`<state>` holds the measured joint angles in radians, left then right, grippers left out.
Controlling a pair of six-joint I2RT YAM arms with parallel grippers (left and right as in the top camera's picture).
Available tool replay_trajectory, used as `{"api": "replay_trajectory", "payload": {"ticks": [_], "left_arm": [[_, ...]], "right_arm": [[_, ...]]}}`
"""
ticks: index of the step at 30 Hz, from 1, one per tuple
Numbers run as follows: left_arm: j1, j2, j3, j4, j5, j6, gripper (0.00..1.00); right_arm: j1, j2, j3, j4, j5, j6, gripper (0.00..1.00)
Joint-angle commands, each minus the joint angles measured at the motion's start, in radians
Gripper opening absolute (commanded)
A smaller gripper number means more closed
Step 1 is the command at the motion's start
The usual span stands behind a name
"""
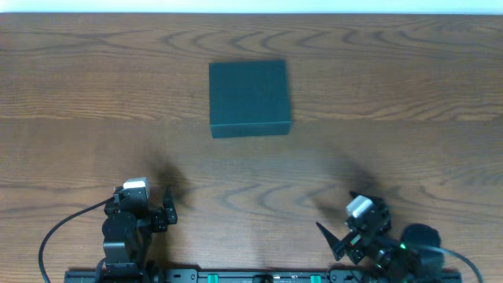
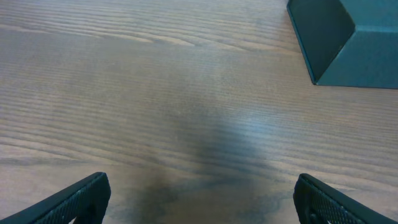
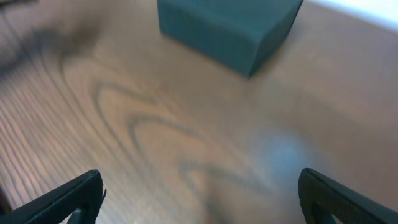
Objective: Pack container
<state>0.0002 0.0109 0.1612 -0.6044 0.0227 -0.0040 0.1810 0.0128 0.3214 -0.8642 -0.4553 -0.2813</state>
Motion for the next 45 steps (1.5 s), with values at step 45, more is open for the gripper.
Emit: {"api": "replay_trajectory", "payload": {"ticks": [45], "left_arm": [[0.006,-0.007,-0.007,0.000,0.003,-0.011,0.95]], "right_arm": [[0.010,-0.007,-0.136,0.038,0.011,-0.019,0.99]]}}
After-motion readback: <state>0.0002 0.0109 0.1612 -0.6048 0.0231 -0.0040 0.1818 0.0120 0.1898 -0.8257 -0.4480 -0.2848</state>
